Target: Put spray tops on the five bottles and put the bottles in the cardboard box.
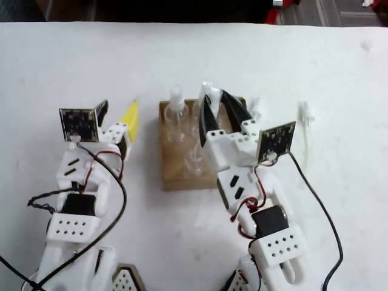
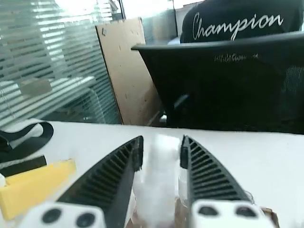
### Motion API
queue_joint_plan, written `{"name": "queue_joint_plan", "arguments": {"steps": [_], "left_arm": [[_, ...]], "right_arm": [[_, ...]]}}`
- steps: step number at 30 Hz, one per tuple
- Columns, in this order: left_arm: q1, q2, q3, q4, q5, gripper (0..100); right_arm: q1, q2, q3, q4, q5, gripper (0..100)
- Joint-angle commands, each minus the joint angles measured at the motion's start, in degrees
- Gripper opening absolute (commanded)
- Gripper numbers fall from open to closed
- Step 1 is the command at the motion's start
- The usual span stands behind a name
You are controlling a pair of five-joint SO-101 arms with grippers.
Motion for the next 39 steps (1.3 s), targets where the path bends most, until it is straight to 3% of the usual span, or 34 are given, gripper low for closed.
{"name": "queue_joint_plan", "arguments": {"steps": [1,39], "left_arm": [[-0.6,-0.9,-0.2,-1.5,-0.1,21],[-0.6,-0.9,-0.2,-1.5,-0.2,21]], "right_arm": [[-0.5,-0.9,-0.6,1.0,0.4,9.9],[-3.0,-0.3,-0.2,9.5,0.7,7.6]]}}
